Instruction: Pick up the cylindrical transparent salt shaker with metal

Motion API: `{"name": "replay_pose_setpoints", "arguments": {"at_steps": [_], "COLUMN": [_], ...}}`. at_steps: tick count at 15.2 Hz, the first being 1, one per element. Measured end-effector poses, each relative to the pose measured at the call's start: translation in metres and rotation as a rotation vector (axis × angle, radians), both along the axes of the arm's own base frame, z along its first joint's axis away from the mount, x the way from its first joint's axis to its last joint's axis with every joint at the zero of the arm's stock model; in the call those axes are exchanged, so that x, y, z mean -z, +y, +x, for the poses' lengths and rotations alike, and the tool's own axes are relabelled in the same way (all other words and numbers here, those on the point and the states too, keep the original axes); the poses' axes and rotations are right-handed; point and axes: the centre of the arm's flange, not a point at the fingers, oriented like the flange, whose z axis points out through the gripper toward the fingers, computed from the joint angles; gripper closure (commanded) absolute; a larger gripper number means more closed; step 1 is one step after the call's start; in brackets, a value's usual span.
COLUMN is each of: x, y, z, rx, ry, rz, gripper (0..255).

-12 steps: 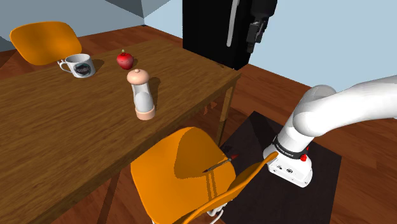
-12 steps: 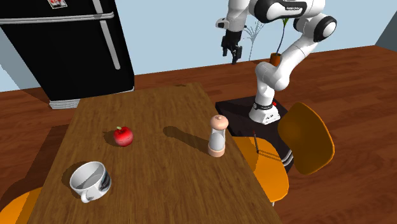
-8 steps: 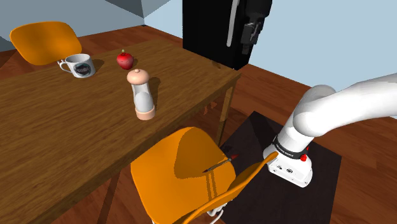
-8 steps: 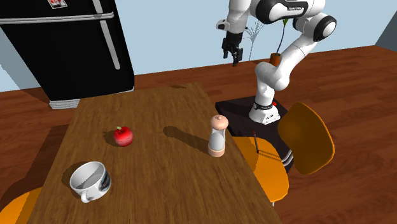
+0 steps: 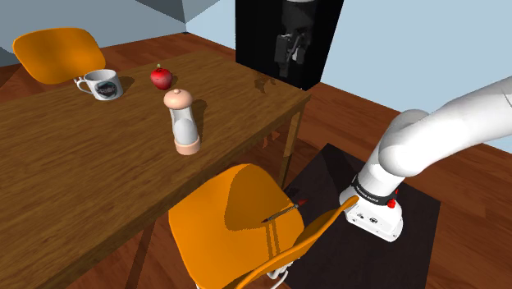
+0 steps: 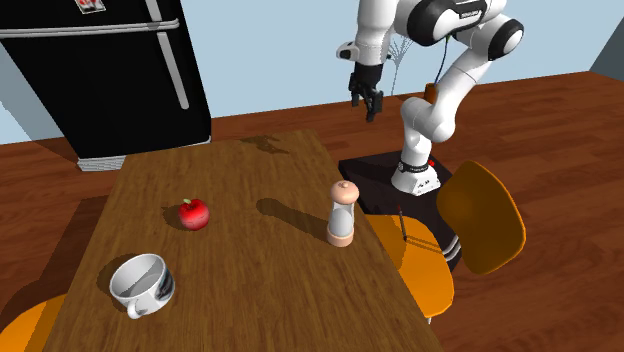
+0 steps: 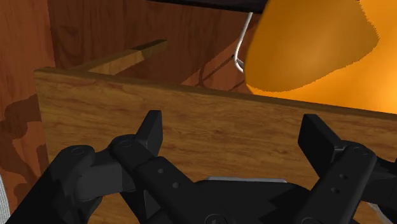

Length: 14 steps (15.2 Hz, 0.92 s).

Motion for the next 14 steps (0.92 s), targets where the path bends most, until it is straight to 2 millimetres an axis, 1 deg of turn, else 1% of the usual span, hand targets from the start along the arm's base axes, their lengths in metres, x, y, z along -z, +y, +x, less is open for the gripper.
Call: {"name": "replay_pose_setpoints", "arguments": {"at_steps": [7,9,14], "x": [0.011,0.008,0.012], "y": [0.082,0.103,0.159], "z": [0.042,0.055,0.085], "rx": [0.044,0.057,0.089], "ry": [0.008,0.011,0.017], "rz": [0.025,0.032,0.049], "gripper": [0,0,0]}}
